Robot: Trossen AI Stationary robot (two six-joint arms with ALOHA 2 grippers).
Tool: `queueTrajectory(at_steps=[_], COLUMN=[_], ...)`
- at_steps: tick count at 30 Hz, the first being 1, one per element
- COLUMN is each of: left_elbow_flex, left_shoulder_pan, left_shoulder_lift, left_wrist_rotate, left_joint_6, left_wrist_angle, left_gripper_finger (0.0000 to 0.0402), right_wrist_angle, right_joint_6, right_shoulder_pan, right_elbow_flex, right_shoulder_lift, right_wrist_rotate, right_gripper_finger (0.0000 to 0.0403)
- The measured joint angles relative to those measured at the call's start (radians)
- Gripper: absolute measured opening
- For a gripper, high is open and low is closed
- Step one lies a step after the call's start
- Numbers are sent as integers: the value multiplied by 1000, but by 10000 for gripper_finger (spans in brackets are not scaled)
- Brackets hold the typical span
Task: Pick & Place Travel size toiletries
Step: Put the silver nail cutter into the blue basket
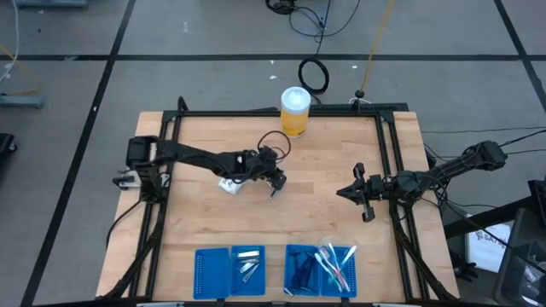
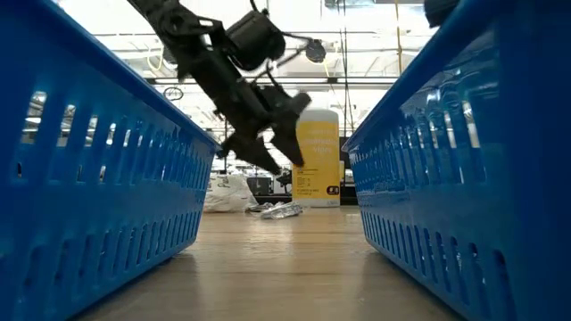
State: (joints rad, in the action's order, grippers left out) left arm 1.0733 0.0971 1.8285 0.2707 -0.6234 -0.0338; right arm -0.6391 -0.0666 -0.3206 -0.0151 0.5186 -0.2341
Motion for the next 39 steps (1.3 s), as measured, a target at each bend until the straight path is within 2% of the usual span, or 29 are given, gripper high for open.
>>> queueTrajectory(at_steps=[9, 15, 22, 31, 36, 39], left_elbow_flex=[0, 4, 4, 2, -2, -9], left_shoulder_pan=[12, 13, 8, 0, -4, -22], left_shoulder_lift=[137, 182, 183, 184, 163, 108], left_wrist_rotate=[2, 19, 15, 11, -18, -29], left_joint_6=[-74, -78, -41, -27, 58, 113], left_wrist_angle=[10, 22, -12, -11, 23, 23], left_gripper_finger=[201, 187, 156, 34, 28, 36], right_wrist_angle=[1, 1, 1, 0, 1, 1], right_joint_6=[0, 0, 0, 0, 0, 0], right_shoulder_pan=[0, 0, 0, 0, 0, 0], right_elbow_flex=[0, 0, 0, 0, 0, 0], right_shoulder_lift=[2, 2, 2, 2, 2, 2], right_wrist_rotate=[0, 0, 0, 0, 0, 0], right_gripper_finger=[4, 4, 4, 4, 4, 4])
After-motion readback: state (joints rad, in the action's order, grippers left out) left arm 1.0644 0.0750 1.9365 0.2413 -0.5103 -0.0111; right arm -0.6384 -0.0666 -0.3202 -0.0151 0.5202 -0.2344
